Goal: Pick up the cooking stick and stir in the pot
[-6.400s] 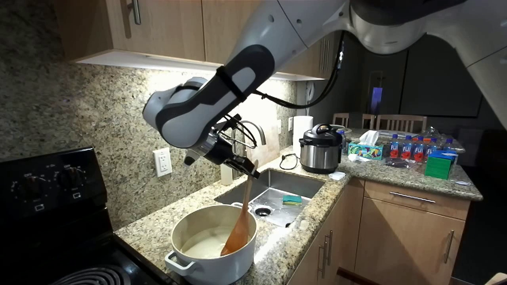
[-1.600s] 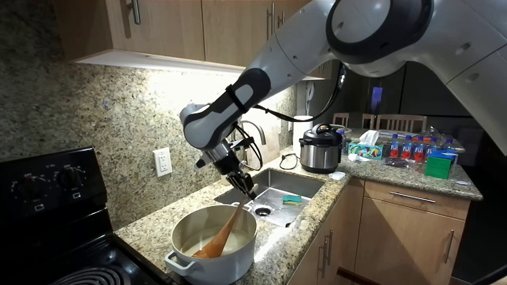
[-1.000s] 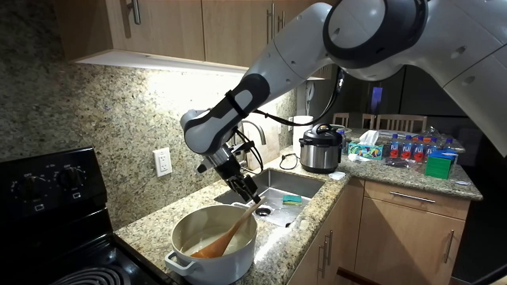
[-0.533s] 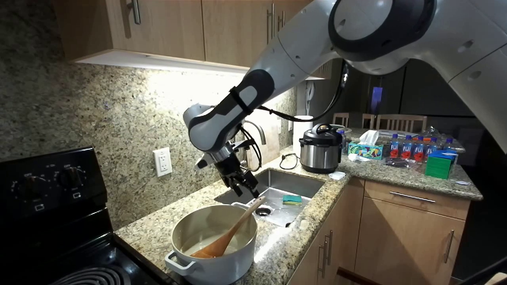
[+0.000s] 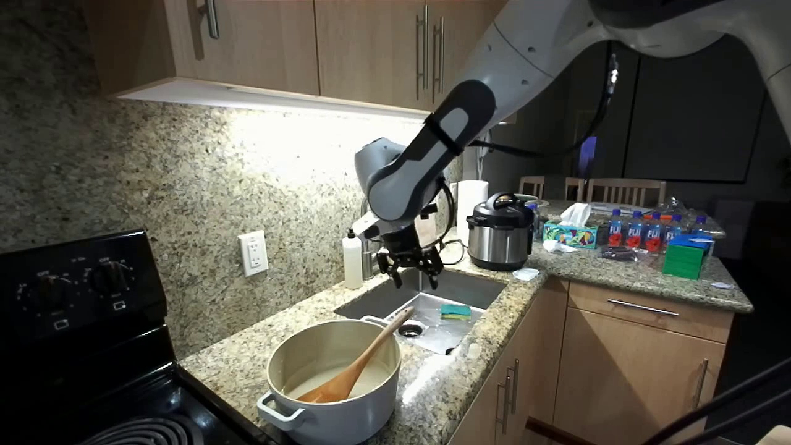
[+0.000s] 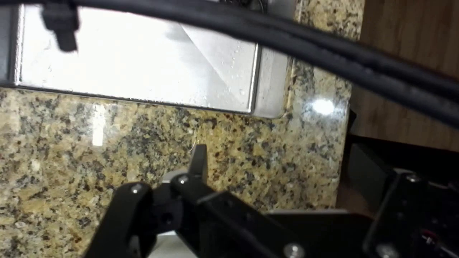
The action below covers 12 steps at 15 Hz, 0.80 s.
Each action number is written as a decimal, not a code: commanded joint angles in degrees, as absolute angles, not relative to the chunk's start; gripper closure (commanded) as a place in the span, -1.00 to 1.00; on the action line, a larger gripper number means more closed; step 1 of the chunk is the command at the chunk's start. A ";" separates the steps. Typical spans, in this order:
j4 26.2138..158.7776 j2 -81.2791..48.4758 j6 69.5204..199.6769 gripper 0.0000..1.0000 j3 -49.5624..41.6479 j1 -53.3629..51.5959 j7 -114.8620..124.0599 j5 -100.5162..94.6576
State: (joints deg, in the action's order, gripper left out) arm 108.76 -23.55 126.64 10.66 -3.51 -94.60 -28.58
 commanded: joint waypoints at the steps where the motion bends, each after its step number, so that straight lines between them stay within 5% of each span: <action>1: 122.93 -13.20 136.98 -1.00 8.68 0.00 -106.24 -30.09; 6: 137.99 -1.15 147.20 -1.00 4.08 3.65 -124.56 -30.65; 12: 140.70 5.63 149.21 -1.00 0.30 1.78 -146.16 -24.00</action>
